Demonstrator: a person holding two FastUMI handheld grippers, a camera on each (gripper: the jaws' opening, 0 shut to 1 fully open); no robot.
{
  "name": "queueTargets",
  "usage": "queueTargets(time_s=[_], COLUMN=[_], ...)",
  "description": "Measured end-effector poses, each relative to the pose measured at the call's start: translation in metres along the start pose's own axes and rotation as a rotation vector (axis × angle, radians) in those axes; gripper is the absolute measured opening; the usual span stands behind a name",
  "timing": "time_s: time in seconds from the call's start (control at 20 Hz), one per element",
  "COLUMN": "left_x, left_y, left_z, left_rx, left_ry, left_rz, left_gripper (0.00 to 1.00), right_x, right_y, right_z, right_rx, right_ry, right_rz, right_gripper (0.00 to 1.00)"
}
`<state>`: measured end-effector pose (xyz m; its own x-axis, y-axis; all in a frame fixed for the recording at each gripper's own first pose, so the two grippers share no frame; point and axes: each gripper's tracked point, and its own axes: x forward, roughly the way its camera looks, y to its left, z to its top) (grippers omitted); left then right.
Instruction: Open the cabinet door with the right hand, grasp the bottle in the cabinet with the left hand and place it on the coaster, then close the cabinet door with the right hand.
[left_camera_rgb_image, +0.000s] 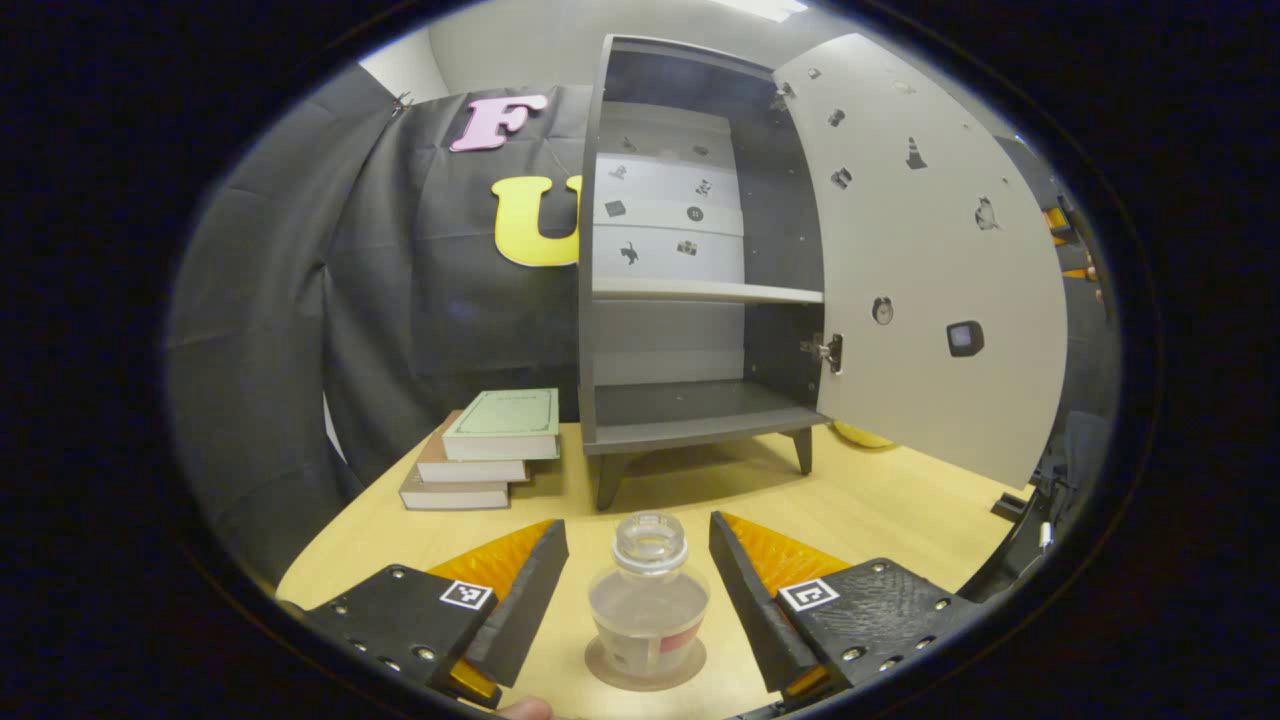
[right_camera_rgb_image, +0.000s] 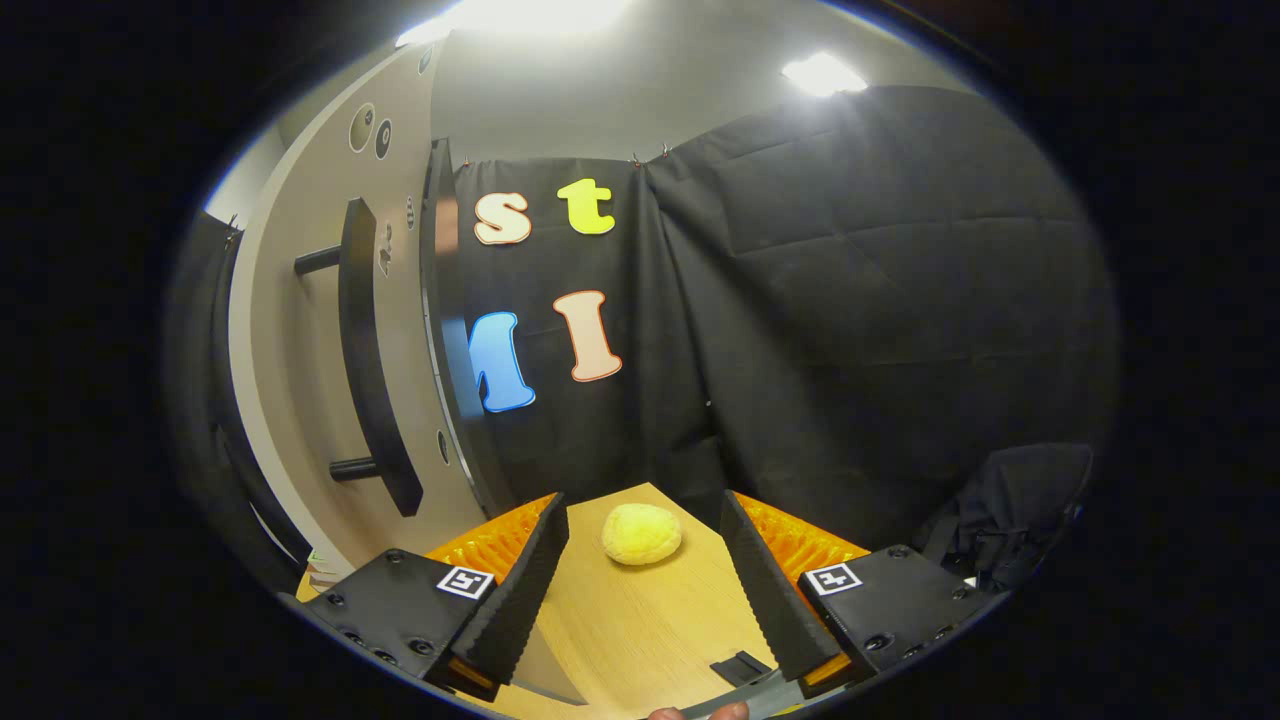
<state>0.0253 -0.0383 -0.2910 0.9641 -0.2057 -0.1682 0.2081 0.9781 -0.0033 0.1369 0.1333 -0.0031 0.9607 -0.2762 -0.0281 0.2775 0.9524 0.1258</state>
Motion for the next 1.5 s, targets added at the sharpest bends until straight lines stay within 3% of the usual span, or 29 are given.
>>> queueTargets(time_s=[0.2, 0.5, 0.65, 0.95, 1.2, 1.5], left_x=[-0.012, -0.031, -0.046, -0.067, -0.085, -0.093], left_y=[-0.001, -0.007, -0.004, -0.022, -0.033, -0.076], left_z=[0.042, 0.102, 0.133, 0.191, 0.218, 0.246], left_rx=[0.011, 0.021, 0.032, -0.047, -0.009, -0.098], left_ry=[-0.048, -0.050, -0.065, -0.116, -0.067, -0.094], left_rz=[0.020, 0.117, 0.206, 0.265, 0.360, 0.346], left_gripper=[0.88, 0.85, 0.85, 0.88, 0.85, 0.85], right_x=[0.016, 0.043, 0.058, 0.079, 0.089, 0.090], right_y=[-0.010, -0.023, -0.016, -0.013, -0.003, -0.010], right_z=[0.007, 0.018, 0.021, 0.026, 0.031, 0.026], right_rx=[0.000, 0.022, 0.040, -0.013, 0.047, 0.061], right_ry=[-0.008, -0.006, 0.005, 0.040, 0.111, 0.208], right_rz=[0.010, 0.058, 0.120, 0.232, 0.327, 0.367], right_gripper=[0.97, 0.97, 0.97, 0.97, 0.97, 0.97])
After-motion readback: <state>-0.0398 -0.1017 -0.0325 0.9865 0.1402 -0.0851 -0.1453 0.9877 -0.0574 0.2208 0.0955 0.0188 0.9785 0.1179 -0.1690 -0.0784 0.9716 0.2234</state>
